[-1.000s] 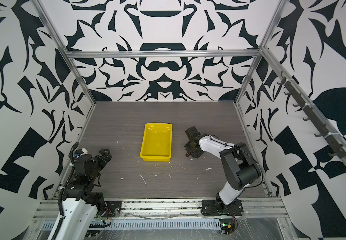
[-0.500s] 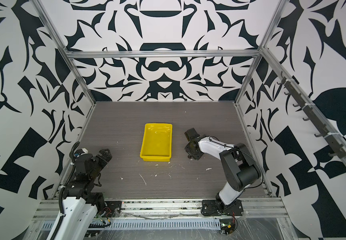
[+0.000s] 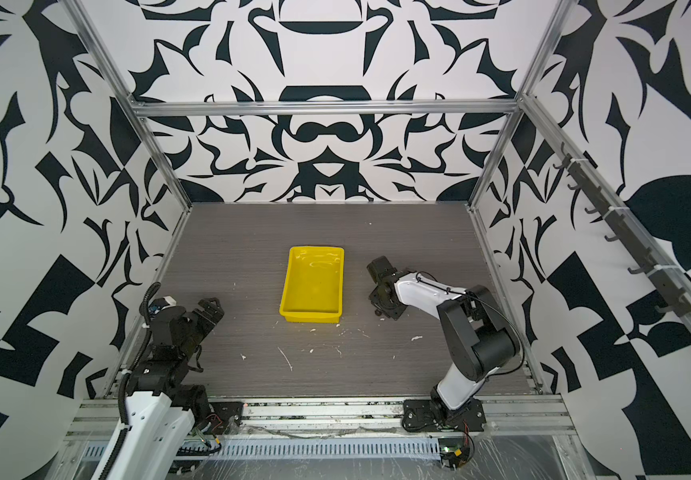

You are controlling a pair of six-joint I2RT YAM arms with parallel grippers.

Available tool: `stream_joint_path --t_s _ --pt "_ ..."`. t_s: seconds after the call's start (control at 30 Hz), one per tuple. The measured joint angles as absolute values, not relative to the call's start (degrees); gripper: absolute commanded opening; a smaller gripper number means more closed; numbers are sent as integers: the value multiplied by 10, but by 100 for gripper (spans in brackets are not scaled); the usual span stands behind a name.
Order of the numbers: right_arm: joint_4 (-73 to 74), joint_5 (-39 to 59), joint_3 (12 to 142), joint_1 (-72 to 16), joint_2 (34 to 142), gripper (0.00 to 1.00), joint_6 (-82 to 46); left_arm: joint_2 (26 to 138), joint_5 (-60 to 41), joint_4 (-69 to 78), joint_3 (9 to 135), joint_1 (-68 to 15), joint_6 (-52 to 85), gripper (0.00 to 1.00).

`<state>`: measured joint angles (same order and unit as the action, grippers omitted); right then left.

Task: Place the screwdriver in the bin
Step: 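Carry the screwdriver with the right gripper over the yellow bin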

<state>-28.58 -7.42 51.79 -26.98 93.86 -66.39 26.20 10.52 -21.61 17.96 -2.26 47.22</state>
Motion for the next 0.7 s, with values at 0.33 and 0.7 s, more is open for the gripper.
stream_joint_path --t_s 0.33,0.7 --pt "-430 -333 650 -461 907 20 -636 287 116 -181 146 -23 515 99" --pt "-506 -398 887 -541 1072 13 -558 365 100 -149 135 -23 532 99"
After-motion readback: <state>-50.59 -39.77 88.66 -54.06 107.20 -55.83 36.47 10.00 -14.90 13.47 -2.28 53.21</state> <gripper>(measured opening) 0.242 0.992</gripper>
